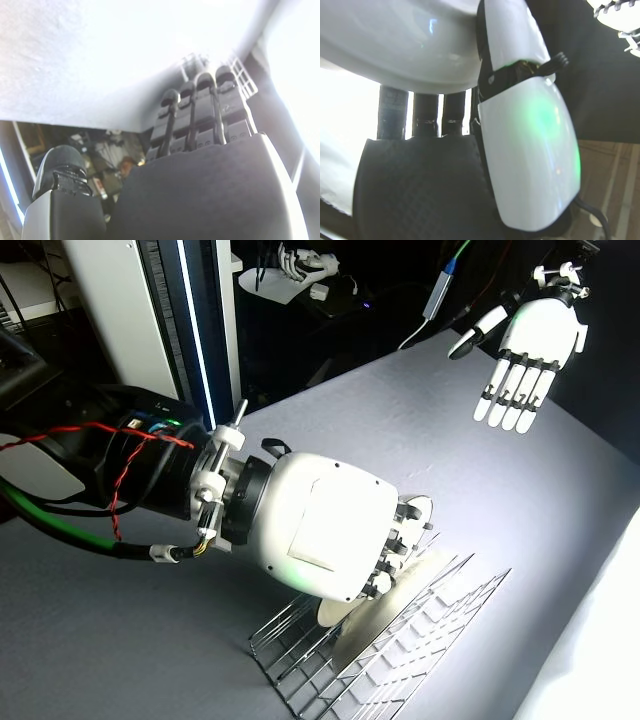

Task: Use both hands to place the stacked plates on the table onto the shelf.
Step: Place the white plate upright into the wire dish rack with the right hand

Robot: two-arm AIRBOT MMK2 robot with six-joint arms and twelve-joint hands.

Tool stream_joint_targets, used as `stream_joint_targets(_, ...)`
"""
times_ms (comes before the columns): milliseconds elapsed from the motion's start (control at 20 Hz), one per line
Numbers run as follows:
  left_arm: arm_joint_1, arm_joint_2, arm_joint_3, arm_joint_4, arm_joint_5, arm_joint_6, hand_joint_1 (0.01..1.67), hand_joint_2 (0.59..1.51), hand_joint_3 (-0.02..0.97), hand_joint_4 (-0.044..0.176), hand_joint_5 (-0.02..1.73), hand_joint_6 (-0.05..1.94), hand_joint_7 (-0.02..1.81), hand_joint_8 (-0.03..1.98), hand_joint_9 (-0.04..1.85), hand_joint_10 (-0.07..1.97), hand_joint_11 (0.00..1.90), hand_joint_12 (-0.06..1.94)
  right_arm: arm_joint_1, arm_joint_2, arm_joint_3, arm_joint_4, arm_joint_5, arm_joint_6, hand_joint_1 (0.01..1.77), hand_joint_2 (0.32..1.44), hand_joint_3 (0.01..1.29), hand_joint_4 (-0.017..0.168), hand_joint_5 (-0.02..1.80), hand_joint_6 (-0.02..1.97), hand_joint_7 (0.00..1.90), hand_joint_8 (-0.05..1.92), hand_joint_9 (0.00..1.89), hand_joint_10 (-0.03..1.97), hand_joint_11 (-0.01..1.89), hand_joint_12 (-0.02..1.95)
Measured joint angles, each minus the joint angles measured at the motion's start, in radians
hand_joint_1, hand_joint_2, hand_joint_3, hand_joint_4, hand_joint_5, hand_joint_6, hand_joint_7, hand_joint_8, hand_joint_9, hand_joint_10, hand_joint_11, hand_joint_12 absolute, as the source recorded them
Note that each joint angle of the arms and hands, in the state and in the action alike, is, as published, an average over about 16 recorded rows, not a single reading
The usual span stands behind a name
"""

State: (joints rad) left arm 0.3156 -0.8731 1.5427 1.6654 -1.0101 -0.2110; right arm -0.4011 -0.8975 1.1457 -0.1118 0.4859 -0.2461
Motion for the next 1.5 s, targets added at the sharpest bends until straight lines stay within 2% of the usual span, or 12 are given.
stream_joint_targets(450,0.0,-0.006,-0.001,0.0,0.0,0.0,0.01,1.06,0.02,0.002,0.02,0.02,0.02,0.02,0.02,0.01,0.01,0.01,-0.039,0.001,0.029,-0.072,0.044,-0.001,1.36,1.03,0.01,-0.008,0.83,0.91,0.96,1.02,0.97,1.28,0.93,1.43)
stream_joint_targets(1100,0.0,-0.008,-0.006,0.001,0.0,0.0,0.01,1.057,0.021,0.002,0.02,0.02,0.02,0.01,0.02,0.01,0.02,0.01,-0.024,0.003,0.026,-0.096,0.021,-0.012,1.37,1.06,0.01,-0.01,0.81,0.9,0.94,1.07,0.95,1.28,0.9,1.42)
stream_joint_targets(1250,0.0,-0.008,-0.006,0.001,0.0,0.0,0.01,1.054,0.021,0.002,0.02,0.02,0.02,0.01,0.02,0.01,0.02,0.01,-0.02,0.003,0.026,-0.099,0.018,-0.013,1.35,1.07,0.01,-0.011,0.79,0.87,0.91,0.96,0.93,1.16,0.85,1.39)
stream_joint_targets(1500,0.0,-0.008,-0.007,0.001,-0.001,0.0,0.01,1.05,0.022,0.002,0.02,0.02,0.02,0.01,0.02,0.01,0.02,0.01,-0.016,0.003,0.024,-0.105,0.029,-0.012,1.32,1.05,0.01,-0.01,0.78,0.62,0.89,0.61,0.88,0.82,0.72,1.33)
